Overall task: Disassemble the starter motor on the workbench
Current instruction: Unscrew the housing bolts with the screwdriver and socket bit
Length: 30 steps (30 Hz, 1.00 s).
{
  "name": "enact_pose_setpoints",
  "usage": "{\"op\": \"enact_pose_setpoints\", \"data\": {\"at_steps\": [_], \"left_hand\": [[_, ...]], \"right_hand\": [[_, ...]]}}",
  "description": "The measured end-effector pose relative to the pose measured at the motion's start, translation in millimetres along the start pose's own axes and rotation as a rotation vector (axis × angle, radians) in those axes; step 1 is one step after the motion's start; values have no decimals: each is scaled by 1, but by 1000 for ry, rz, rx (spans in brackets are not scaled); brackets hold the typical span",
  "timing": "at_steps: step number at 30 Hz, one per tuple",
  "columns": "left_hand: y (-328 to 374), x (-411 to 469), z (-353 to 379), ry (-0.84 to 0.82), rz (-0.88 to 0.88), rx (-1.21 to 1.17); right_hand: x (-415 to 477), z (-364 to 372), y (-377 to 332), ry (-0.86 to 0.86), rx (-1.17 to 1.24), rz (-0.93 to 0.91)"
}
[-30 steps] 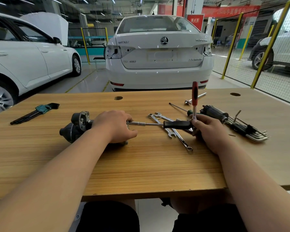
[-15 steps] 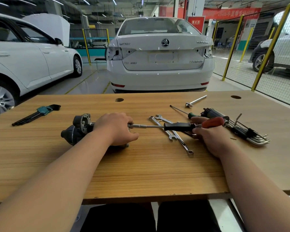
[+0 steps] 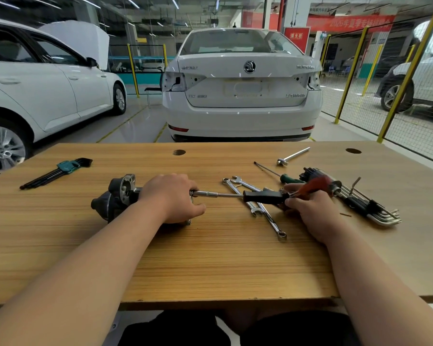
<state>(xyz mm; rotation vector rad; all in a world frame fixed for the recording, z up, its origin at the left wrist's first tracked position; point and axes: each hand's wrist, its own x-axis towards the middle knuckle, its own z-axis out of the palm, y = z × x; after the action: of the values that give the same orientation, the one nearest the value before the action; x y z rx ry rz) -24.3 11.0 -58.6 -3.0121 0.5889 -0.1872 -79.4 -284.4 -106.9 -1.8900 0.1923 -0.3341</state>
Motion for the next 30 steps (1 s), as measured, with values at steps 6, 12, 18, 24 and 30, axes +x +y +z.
{"op": "enact_pose_setpoints", "data": {"at_steps": [6,12,18,24,30], "left_hand": [[-1,1,2,0,6,7],[-1,-1,3,28,6,1],[0,0,2,27,7,7],[-1,0,2,29,12,-14],[-2,0,3,25,9,-4]], "right_hand": [[-1,1,-1,9,-19,-2],[-4,4,-5,37,-76,72],[-6,5,-6,20,-6,47],[-3,4,-3,-19,161,15],[2,1,2,-78,384,40]]}}
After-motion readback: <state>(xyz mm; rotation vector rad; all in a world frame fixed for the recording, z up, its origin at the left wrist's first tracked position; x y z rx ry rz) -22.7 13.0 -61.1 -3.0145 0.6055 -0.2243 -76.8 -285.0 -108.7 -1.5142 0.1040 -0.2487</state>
